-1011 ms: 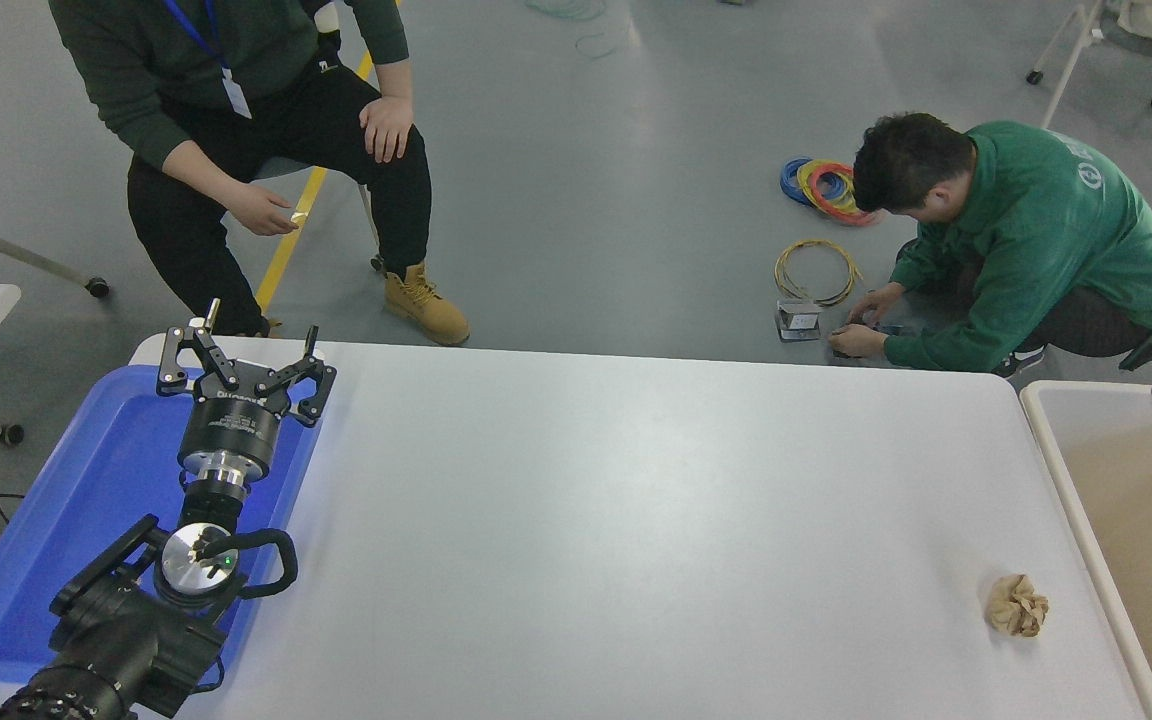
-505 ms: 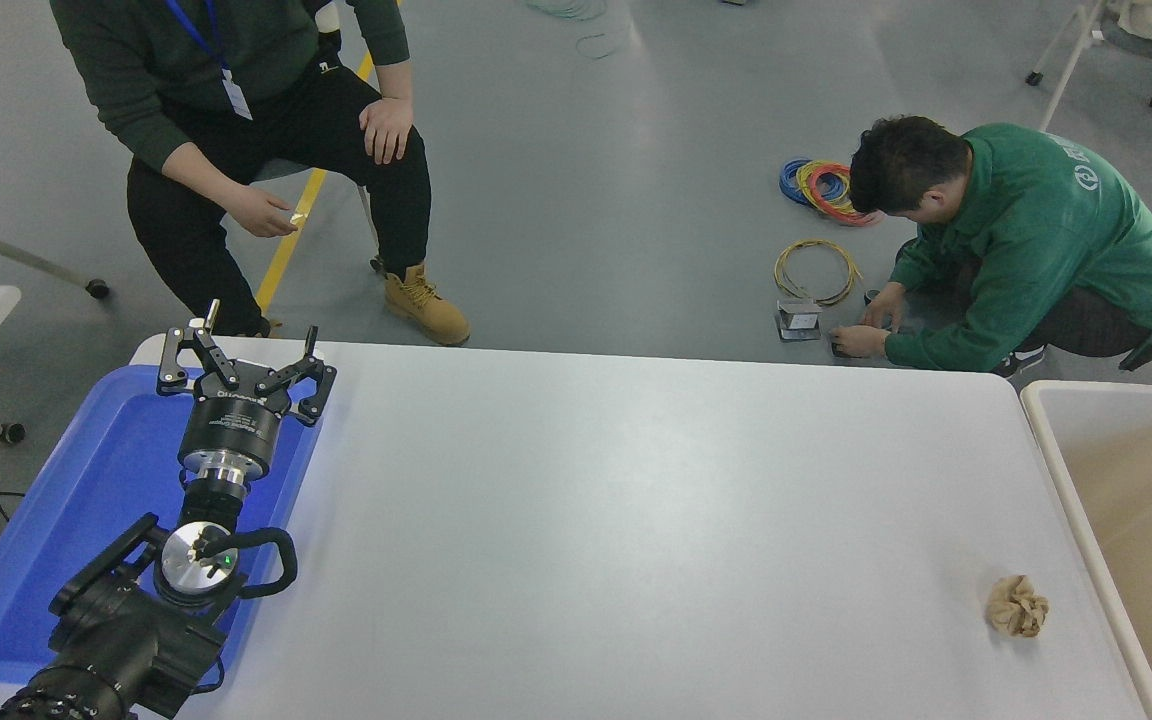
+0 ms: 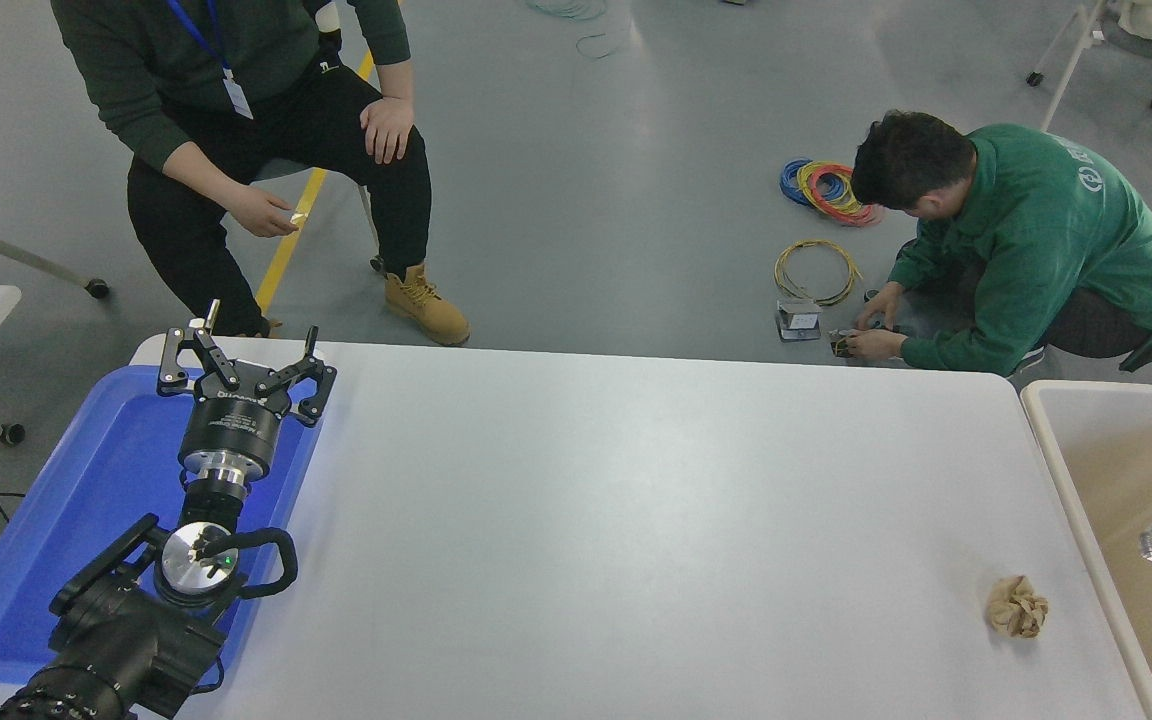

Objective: Pick up foil plate and place in dustbin

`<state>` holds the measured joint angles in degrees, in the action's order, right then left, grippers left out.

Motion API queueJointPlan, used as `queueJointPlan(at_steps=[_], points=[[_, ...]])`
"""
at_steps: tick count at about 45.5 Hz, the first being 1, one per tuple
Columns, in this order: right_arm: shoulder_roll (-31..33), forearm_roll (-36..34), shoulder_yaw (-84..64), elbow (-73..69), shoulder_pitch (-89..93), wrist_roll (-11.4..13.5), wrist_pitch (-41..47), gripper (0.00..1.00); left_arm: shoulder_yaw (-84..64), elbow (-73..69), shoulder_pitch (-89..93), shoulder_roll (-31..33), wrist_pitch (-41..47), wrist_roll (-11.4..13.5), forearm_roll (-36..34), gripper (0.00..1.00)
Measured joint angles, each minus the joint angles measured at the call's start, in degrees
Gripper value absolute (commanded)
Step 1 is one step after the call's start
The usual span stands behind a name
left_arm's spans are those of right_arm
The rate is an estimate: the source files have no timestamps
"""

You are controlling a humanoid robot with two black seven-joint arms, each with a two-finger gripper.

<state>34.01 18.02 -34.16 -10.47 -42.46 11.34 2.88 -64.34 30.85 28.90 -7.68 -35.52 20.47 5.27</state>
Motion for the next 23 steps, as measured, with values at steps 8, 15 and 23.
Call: queueJointPlan(at_steps=[8,15,23], points=[[-0.3,0.0,0.1,0.0,0.5,-0.1,-0.4,0.74,0.0,0.0,0.0,0.0,0.0,0.0,0.0,1.0],[-0.4,0.0,0.1,0.0,0.6,-0.1,-1.4,0.99,0.0,0.0,0.0,0.0,0.0,0.0,0.0,1.0],[-0.3,0.0,0.1,0.0,0.3,-0.1,-2.3,0.99,0.0,0.0,0.0,0.0,0.0,0.0,0.0,1.0]])
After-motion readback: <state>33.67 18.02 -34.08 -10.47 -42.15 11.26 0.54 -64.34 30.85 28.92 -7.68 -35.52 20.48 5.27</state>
